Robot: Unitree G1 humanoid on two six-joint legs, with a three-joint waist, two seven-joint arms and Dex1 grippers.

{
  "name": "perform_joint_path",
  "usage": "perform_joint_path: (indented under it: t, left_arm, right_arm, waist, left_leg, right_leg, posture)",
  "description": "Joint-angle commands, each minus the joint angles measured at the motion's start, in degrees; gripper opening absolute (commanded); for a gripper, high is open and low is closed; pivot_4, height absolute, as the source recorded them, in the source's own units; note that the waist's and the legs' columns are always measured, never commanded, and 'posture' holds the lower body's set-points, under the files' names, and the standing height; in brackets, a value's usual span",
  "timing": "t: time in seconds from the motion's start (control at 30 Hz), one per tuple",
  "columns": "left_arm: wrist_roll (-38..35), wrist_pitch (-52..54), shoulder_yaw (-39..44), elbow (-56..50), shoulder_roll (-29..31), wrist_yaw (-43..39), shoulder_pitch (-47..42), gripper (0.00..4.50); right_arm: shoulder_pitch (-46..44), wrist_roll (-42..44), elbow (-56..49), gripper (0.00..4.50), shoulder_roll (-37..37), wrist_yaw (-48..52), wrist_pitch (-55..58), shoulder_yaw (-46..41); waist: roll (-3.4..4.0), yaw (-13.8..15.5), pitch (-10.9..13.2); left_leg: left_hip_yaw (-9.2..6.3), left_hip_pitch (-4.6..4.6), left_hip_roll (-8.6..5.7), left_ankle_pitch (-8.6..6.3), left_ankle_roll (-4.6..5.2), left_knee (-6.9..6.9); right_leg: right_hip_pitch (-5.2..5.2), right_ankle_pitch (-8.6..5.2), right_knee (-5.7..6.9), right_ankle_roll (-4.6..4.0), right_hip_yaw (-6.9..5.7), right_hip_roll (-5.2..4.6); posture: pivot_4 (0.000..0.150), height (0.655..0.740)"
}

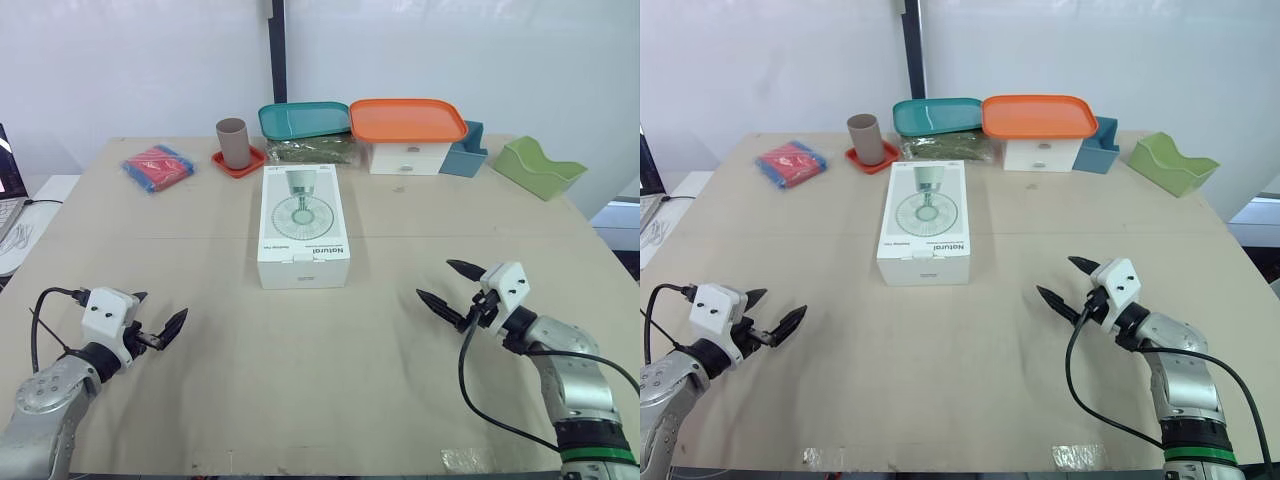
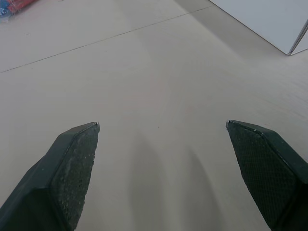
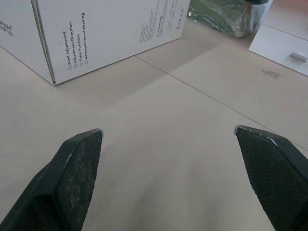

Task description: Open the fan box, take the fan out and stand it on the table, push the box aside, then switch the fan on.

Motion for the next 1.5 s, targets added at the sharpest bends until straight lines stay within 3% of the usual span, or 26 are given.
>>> perform_joint_path:
  t: [0.03, 0.6, 0.93, 1.07, 1.1, 1.2, 1.27, 1.4, 1.5]
  left_arm:
    - [-0.66, -0.95, 1.69, -1.64, 0.62, 0.18, -0.51, 4.48]
    - [-1.29, -1.38, 1.23, -2.21, -0.85, 1.59, -4.34, 4.48]
    - [-7.46, 6.52, -4.94, -6.41, 1.28, -1.64, -16.61, 4.48]
    - [-5.48, 7.08, -10.79, -1.00, 1.03, -3.25, -26.48, 3.67]
    - [-4.87, 6.98, -11.75, 0.32, 0.79, -3.29, -27.92, 3.04]
    - [-3.71, 5.98, -14.62, 3.55, -0.51, -4.12, -31.39, 2.21]
    - [-3.04, 5.70, -16.30, 5.21, -1.36, -4.33, -33.28, 1.24]
    - [-2.06, 7.20, -19.04, 8.37, -1.66, -5.75, -35.20, 0.12]
    - [-2.08, 8.23, -20.84, 9.30, -1.96, -7.13, -35.99, 0.12]
  right_arm:
    - [-0.21, 0.98, -0.62, 4.50, -0.41, 0.48, -1.70, -1.14]
    - [-1.72, 0.87, 0.05, 4.50, 0.76, 0.37, -2.62, 0.27]
    - [-8.74, 3.76, -8.11, 4.50, 3.28, 3.07, 3.79, 6.23]
    - [-12.92, 2.57, -10.67, 4.50, 4.80, 4.11, 5.14, 10.76]
    - [-13.67, 2.34, -10.94, 4.50, 5.03, 4.14, 5.48, 11.41]
    - [-15.95, 1.95, -11.82, 4.50, 5.93, 3.68, 6.96, 13.07]
    - [-17.00, 1.76, -12.46, 4.50, 6.39, 3.43, 7.75, 14.03]
    - [-18.85, 0.90, -14.12, 4.50, 7.19, 2.03, 10.06, 15.37]
    - [-19.72, 0.46, -15.41, 4.50, 7.97, 0.56, 12.01, 16.28]
  waist:
    - [0.00, 0.00, 0.00]
    - [0.00, 0.00, 0.00]
    - [0.01, -0.02, 0.01]
    - [0.01, -0.02, 0.03]
    - [0.00, -0.03, 0.04]
    - [-0.01, -0.14, 0.04]
    - [-0.01, -0.15, 0.04]
    - [-0.02, -0.05, 0.05]
    - [-0.02, -0.08, 0.05]
  left_leg:
    - [0.00, 0.00, 0.00, 0.00, 0.00, 0.00]
    - [0.00, 0.00, 0.00, 0.00, 0.00, 0.01]
    - [-0.03, -0.04, -0.01, 0.01, -0.02, 0.12]
    - [-0.05, -0.06, -0.01, 0.00, -0.02, 0.11]
    - [-0.05, -0.07, -0.04, 0.01, -0.03, 0.14]
    - [-0.04, -0.06, -0.02, 0.02, -0.05, 0.14]
    - [-0.04, -0.08, -0.02, 0.01, -0.05, 0.12]
    - [-0.07, -0.13, -0.04, 0.01, -0.08, 0.15]
    - [-0.07, -0.13, -0.03, 0.01, -0.08, 0.15]
  right_leg:
    - [0.00, 0.00, 0.00, 0.00, 0.00, 0.00]
    - [0.00, 0.00, 0.00, 0.00, 0.00, 0.00]
    - [0.01, 0.06, 0.02, 0.01, -0.02, 0.01]
    - [-0.01, 0.06, 0.02, 0.01, -0.04, 0.01]
    - [-0.01, 0.06, 0.04, 0.02, -0.04, 0.02]
    - [-0.02, 0.10, 0.03, 0.01, -0.03, 0.05]
    - [-0.06, 0.11, 0.02, 0.01, -0.03, 0.04]
    - [-0.09, 0.11, 0.02, 0.00, -0.04, 0.01]
    - [-0.10, 0.11, 0.02, 0.00, -0.05, 0.01]
  posture:
    - [0.150, 0.7400]
    - [0.150, 0.7400]
    - [0.150, 0.7400]
    - [0.150, 0.7400]
    - [0.150, 0.7400]
    - [0.150, 0.7400]
    - [0.150, 0.7400]
    - [0.150, 0.7400]
    - [0.150, 0.7400]
